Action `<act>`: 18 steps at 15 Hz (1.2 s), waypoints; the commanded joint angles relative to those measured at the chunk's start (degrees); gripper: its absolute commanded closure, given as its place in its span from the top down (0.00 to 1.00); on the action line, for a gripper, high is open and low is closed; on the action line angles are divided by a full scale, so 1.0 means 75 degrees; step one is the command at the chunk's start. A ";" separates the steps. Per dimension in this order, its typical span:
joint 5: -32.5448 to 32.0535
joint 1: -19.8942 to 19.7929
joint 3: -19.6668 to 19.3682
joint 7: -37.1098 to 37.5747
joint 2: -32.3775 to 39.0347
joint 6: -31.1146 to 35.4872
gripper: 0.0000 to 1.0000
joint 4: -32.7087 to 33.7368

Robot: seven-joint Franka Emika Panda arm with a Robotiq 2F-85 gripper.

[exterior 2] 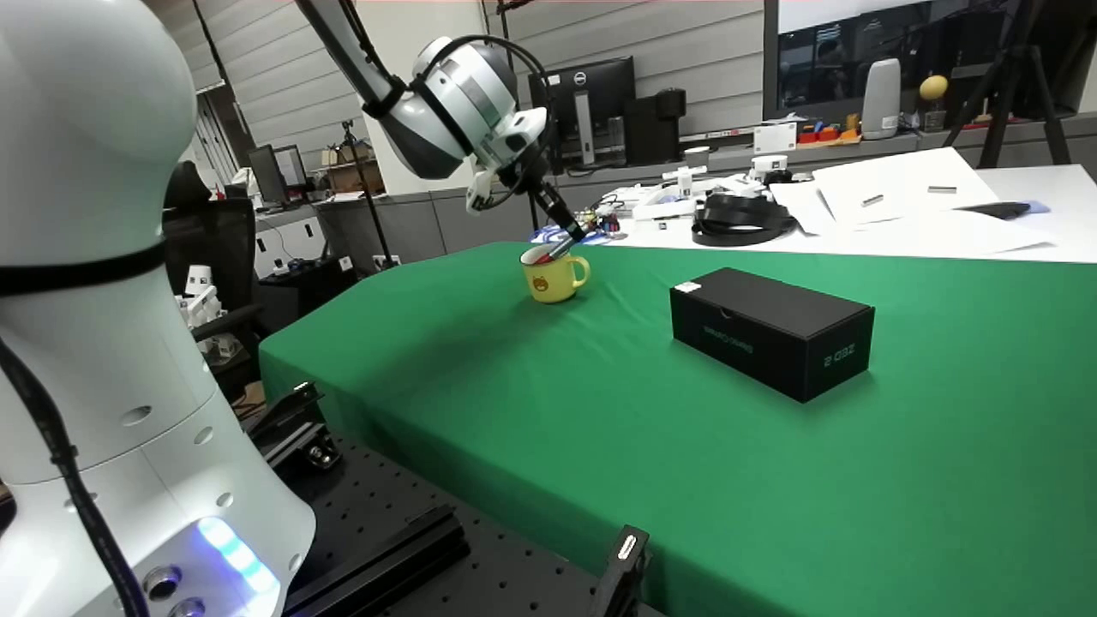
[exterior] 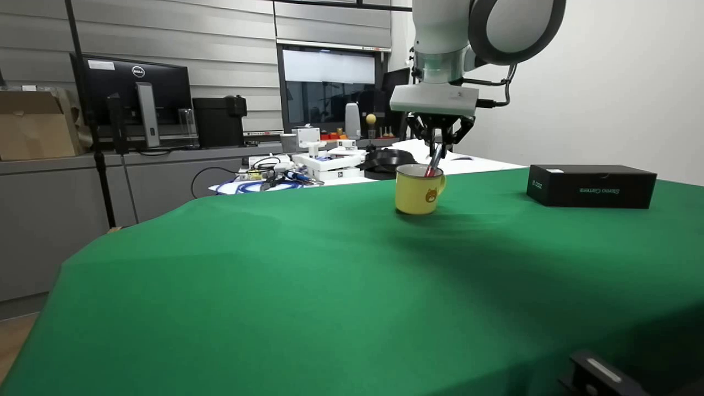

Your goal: Remove the marker from the cup and put it on the table then put it back in the cup

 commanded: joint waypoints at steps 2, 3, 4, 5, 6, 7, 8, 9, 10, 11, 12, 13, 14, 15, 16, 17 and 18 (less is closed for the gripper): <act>0.0178 0.0086 0.0063 0.0235 0.0083 -0.0022 0.60 0.0078; 0.0281 0.0070 0.0107 0.0209 0.0069 -0.0025 0.68 0.0070; 0.0306 0.0084 0.0105 0.0212 0.0056 -0.0026 0.74 0.0074; 0.0356 0.0089 0.0110 0.0207 0.0035 -0.0036 0.80 0.0076; 0.0385 0.0102 0.0099 0.0208 0.0008 -0.0031 0.88 0.0082; 0.0405 0.0107 0.0095 0.0188 -0.0058 -0.0061 0.94 0.0091; 0.0426 0.0120 0.0076 0.0185 -0.0120 -0.0088 0.98 0.0108; 0.0479 0.0130 0.0057 0.0188 -0.0205 -0.0103 1.00 0.0115; 0.0474 0.0153 0.0022 0.0205 -0.0268 -0.0112 1.00 0.0131; 0.0480 0.0159 0.0008 0.0193 -0.0366 -0.0140 1.00 0.0128; 0.0485 0.0158 -0.0002 0.0185 -0.0455 -0.0159 1.00 0.0120; 0.0485 0.0157 -0.0012 0.0183 -0.0546 -0.0177 1.00 0.0099; 0.0530 0.0135 0.0010 0.0141 -0.0635 -0.0230 1.00 0.0065; 0.0717 0.0049 0.0132 -0.0003 -0.0755 -0.0368 1.00 -0.0016; 0.1559 -0.0356 0.0714 -0.0782 -0.1008 -0.0762 1.00 -0.0320; 0.0930 -0.0015 0.0203 -0.0213 -0.0530 -0.0323 1.00 0.0077; 0.1294 -0.0128 0.0405 -0.0520 -0.0624 -0.0525 1.00 -0.0014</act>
